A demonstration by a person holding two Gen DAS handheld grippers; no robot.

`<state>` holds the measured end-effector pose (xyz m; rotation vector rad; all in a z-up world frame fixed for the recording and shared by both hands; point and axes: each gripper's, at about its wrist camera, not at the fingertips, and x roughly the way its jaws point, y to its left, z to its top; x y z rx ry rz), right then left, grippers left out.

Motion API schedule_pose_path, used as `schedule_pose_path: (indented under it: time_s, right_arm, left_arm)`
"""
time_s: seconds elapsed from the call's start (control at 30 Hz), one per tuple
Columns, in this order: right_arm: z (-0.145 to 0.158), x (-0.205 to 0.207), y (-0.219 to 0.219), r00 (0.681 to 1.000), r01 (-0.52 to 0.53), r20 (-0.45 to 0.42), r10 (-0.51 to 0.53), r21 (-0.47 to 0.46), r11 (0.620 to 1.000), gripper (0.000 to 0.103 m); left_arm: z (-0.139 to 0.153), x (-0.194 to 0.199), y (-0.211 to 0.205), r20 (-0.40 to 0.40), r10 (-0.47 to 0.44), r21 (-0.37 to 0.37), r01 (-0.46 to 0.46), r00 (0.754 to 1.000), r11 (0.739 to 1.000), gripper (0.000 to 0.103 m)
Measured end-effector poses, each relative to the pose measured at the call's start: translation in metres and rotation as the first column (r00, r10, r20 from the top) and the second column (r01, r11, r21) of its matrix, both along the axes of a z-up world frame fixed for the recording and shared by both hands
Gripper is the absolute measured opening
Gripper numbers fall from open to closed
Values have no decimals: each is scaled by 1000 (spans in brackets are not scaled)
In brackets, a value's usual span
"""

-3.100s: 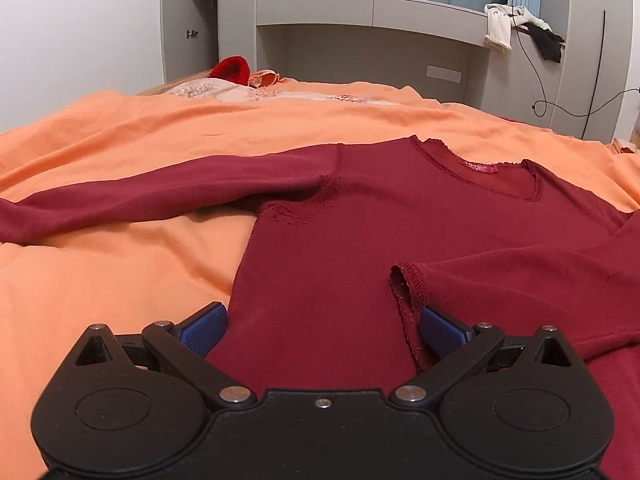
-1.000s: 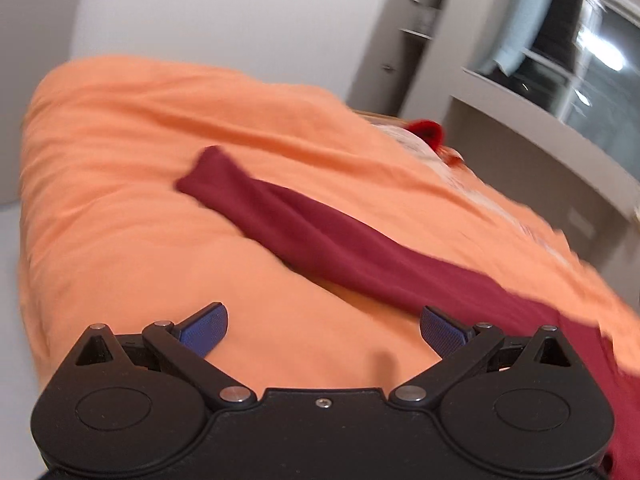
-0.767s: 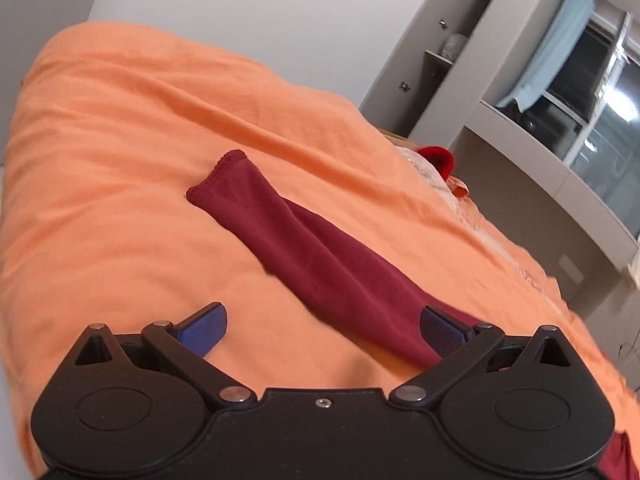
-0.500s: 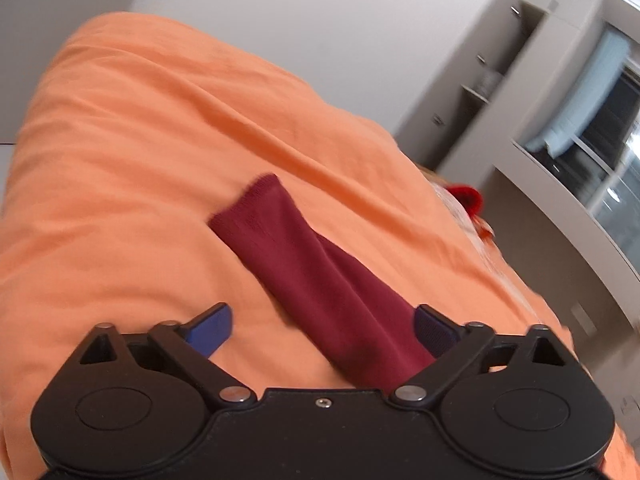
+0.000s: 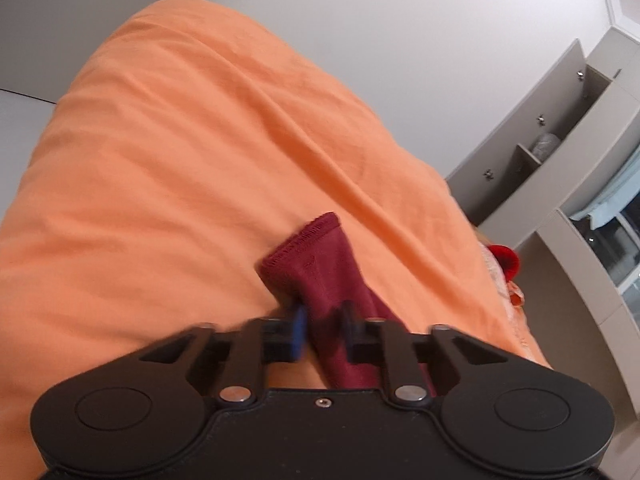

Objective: Fold small clothes
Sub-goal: 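Grasp the other sleeve cuff with the left gripper and lift it, then lay the held sleeve across the shirt body and open the left gripper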

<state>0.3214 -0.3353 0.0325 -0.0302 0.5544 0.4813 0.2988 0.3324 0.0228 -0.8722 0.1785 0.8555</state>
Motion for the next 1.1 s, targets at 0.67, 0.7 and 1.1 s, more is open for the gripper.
schedule_pose_path:
  time_s: [0.67,0.7,1.1]
  right_arm:
    - [6,-7,-8,1000,6,9,-6,53,999,103]
    - [7,-8,-10,1000,9,11,-9,59,998,103]
    - [16,-13,-19,993,96,64,-101,84,992,103]
  left_arm:
    - [111,30,-206,-29,-580,591,482,814,647,5]
    - [113,32,-222,-47,-604,610,502,796,614,5]
    - [51,43,-400,-266,-825,562,775,499,287,5]
